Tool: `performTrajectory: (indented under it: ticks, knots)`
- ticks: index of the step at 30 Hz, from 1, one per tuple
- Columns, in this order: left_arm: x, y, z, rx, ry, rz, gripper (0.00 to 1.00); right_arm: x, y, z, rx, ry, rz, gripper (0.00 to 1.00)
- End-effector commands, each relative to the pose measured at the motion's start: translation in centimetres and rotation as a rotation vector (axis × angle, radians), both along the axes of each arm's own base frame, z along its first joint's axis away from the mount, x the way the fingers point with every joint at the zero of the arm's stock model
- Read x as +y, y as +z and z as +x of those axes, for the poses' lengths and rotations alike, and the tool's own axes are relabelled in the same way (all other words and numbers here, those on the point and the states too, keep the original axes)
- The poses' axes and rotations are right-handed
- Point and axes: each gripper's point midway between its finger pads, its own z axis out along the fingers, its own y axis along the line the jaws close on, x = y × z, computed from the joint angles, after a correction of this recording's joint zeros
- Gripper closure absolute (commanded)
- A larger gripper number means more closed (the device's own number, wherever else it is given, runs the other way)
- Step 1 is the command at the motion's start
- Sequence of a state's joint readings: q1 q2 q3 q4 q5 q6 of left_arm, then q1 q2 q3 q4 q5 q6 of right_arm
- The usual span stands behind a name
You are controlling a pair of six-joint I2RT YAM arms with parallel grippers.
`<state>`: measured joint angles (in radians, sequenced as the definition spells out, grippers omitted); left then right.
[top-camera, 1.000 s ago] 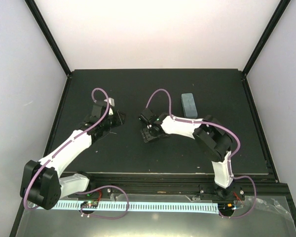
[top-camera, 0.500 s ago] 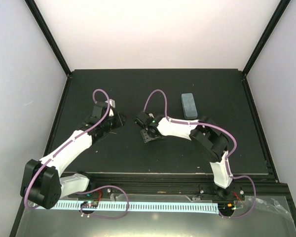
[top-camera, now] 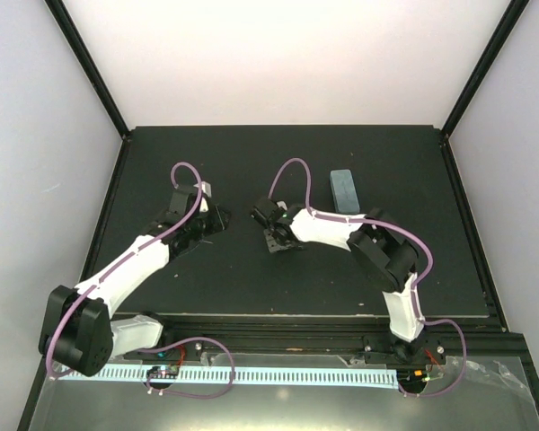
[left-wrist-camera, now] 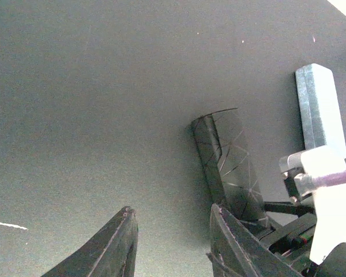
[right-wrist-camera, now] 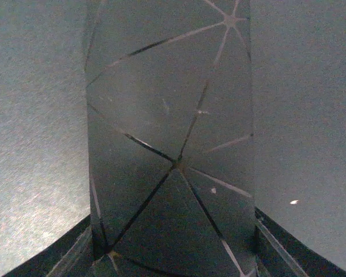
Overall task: Organize the sunglasses
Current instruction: Pick up the sunglasses case from the center of the board, then place the sunglasses case at the center of the board, then reset both arms
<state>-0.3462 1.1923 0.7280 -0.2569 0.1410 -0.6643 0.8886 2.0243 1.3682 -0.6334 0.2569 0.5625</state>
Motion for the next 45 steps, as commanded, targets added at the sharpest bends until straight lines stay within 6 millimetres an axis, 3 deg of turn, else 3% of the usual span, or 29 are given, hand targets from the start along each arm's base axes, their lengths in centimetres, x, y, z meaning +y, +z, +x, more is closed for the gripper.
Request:
performTrajectory:
  ticks: [1, 8, 12, 16, 21, 26, 29, 32, 36, 40, 45]
  knots:
    - [-0.2, 0.0, 0.2, 0.001, -0.022, -0.005, 0.66, -2.4, 0.0, 1.7, -0.015, -0.062, -0.021, 0.49]
    - [-0.4, -0.2, 0.2, 0.009, -0.034, -0.005, 0.66, -6.6, -0.2, 5.8, -0.028, -0.149, -0.018, 0.49]
    - [-0.5, -0.2, 0.3, 0.013, -0.036, -0.007, 0.66, -8.0, -0.4, 7.9, -0.031, -0.165, -0.043, 0.49]
    - [-0.6, -0.3, 0.3, 0.019, -0.039, -0.007, 0.65, -8.5, -0.5, 8.8, -0.025, -0.177, -0.034, 0.48]
    - [-0.6, 0.2, 0.4, 0.014, -0.044, -0.006, 0.63, -7.8, 0.4, 8.9, -0.035, -0.161, 0.005, 0.31]
    - [-0.5, 1.7, 0.3, -0.028, -0.058, 0.007, 0.58, -7.4, 4.0, 9.2, -0.092, -0.154, 0.067, 0.15]
    - [-0.3, 4.1, -0.2, -0.105, -0.075, 0.006, 0.47, -8.1, 7.4, 8.7, -0.156, -0.163, 0.103, 0.12]
    - [0.3, 6.8, -1.2, -0.198, -0.089, 0.02, 0.39, -10.0, 11.0, 7.5, -0.248, -0.189, 0.12, 0.11]
    - [2.1, 10.4, -3.4, -0.316, -0.068, 0.071, 0.03, -14.3, 15.1, 4.8, -0.368, -0.261, 0.092, 0.1]
    - [4.8, 13.9, -6.1, -0.438, 0.003, 0.119, 0.01, -19.6, 20.0, 0.8, -0.524, -0.37, 0.097, 0.03]
    - [7.7, 17.0, -10.0, -0.568, 0.068, 0.168, 0.01, -25.3, 23.4, -4.1, -0.683, -0.48, 0.125, 0.0]
